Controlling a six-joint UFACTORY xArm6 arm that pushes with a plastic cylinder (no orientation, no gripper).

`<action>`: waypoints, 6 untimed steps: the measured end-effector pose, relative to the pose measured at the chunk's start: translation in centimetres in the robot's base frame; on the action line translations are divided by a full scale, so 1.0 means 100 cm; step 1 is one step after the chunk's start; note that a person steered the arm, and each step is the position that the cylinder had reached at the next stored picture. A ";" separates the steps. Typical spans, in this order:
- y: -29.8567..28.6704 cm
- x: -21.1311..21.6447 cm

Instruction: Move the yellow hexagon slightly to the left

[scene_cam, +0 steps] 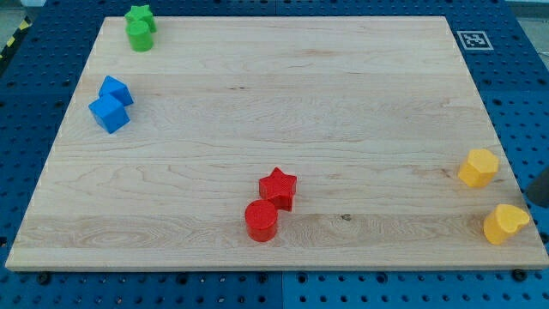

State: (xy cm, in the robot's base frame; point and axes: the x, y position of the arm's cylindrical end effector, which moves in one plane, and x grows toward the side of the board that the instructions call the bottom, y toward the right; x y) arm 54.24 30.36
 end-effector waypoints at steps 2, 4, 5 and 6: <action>-0.063 -0.048; -0.083 -0.062; -0.083 -0.062; -0.090 -0.062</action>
